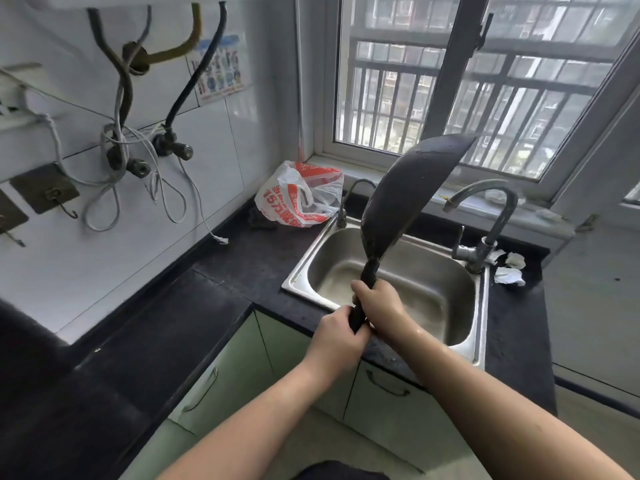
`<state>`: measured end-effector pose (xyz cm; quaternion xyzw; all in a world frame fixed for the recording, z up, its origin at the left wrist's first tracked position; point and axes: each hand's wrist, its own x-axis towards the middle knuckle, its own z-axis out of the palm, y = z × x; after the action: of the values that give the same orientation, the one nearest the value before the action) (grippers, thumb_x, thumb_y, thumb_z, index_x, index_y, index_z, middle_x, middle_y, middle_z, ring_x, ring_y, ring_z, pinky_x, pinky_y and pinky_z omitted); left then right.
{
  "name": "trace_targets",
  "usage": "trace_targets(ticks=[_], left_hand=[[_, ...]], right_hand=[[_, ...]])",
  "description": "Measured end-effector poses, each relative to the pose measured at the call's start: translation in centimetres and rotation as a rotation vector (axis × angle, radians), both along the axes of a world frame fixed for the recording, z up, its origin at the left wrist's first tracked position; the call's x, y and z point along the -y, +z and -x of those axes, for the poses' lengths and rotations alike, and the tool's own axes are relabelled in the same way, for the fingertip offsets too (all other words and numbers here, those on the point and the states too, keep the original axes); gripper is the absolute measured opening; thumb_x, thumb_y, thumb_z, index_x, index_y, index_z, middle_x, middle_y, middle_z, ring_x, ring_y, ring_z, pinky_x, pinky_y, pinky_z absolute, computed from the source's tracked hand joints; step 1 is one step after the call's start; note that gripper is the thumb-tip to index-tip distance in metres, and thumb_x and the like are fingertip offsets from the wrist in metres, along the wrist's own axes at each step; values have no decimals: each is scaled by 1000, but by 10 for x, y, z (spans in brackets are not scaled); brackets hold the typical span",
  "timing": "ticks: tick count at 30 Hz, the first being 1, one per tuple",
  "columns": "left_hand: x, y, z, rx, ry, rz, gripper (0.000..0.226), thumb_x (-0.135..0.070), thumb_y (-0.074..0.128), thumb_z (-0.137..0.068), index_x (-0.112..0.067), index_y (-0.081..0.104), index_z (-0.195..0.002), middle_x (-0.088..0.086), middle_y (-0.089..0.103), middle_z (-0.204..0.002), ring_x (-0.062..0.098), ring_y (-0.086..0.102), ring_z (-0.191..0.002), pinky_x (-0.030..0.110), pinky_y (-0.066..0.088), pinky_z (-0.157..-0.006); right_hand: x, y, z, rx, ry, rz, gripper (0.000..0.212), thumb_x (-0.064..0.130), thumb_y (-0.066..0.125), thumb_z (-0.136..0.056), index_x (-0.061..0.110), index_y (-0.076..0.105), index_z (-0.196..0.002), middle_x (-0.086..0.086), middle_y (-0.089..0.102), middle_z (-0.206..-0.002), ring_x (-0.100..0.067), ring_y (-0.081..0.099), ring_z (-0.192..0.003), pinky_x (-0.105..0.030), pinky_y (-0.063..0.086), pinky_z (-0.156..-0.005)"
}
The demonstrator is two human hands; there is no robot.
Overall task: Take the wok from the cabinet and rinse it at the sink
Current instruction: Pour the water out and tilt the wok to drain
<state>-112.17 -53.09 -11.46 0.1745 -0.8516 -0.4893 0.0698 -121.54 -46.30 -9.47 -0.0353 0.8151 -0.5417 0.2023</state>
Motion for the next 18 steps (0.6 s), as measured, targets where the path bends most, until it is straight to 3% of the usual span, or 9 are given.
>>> trace_targets(ticks=[3,8,12,18], left_hand=[[-22,6,4,4,36,-10,11,-27,57,-84,-22,54,-76,-6,56,-61,7,49,-50,23,36,-48],[-49,18,5,-11,77,-78,14,-25,58,-87,-15,58,-78,-6,53,-57,7,44,-47,25,35,-49],[-59,25,1,-18,95,-70,20,-31,58,-88,-12,61,-80,-7,53,-55,12,48,-48,29,39,-51],[-75,28,-14,-53,144,-154,22,-41,57,-83,-26,56,-66,-2,49,-48,19,49,-46,34,41,-53]], right_hand=[[-18,4,8,-13,33,6,20,23,56,-82,12,56,-65,-2,59,-62,-19,54,-59,-37,46,-64],[-43,11,13,-27,100,34,21,26,58,-85,11,58,-70,-2,59,-64,-17,53,-60,-34,44,-64],[-61,14,10,121,205,367,21,27,61,-92,11,55,-80,-2,55,-68,-15,50,-65,-31,42,-66],[-73,14,-10,656,237,923,32,38,47,-96,10,54,-83,-4,57,-71,-17,58,-65,-28,52,-65]])
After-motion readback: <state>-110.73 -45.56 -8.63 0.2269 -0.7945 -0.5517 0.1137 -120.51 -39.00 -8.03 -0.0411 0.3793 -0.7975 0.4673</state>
